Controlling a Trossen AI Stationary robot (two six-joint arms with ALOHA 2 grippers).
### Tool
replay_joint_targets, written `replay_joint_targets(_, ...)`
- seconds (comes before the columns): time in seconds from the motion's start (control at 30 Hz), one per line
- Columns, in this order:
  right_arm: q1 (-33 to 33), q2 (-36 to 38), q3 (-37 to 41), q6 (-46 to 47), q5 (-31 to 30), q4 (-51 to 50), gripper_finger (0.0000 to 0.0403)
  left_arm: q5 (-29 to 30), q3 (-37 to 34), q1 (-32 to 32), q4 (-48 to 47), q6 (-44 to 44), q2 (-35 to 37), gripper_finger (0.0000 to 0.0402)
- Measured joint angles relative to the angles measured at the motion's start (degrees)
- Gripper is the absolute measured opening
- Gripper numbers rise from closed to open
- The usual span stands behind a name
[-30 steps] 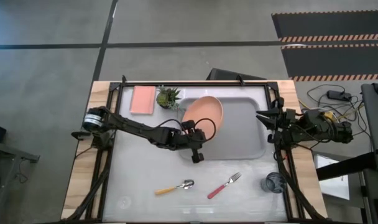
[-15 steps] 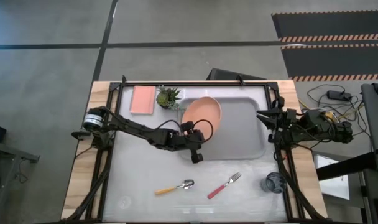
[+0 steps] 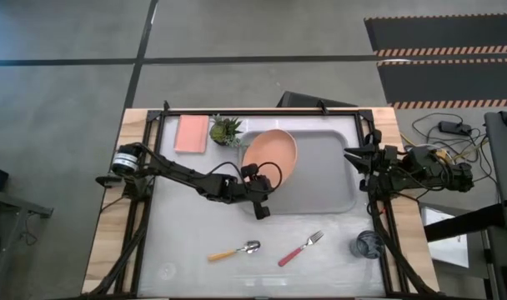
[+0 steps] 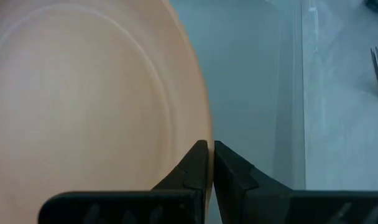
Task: Pick and place plate/cup/fork/spoon on tray
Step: Put the plate on the gray tray
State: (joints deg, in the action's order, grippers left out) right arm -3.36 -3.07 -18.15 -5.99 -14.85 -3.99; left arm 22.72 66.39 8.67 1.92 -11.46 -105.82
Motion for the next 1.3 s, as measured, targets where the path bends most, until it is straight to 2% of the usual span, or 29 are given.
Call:
replay_joint_targets(0.5, 0.0, 0.0, 0.0, 0.0, 0.0, 0.0, 0.0068, 0.0, 0.0, -0.5, 0.7, -0.3, 0.1, 0.0002)
replay_joint_targets(0.93, 0.0, 0.0, 0.0, 0.0, 0.0, 0.0, 0.0068, 0.0, -0.1, -2.0, 0.6, -3.2, 0.1, 0.0094)
replay_joint_targets(1.13, 0.0, 0.0, 0.0, 0.0, 0.0, 0.0, 0.0068, 0.2, -0.1, -4.1, 1.3, -7.4, -0.8, 0.0102)
replay_joint_targets(1.3, 0.0, -0.1, 0.0, 0.0, -0.2, 0.0, 0.0068, 0.1, -0.2, -5.3, 4.4, -7.7, -4.9, 0.0094)
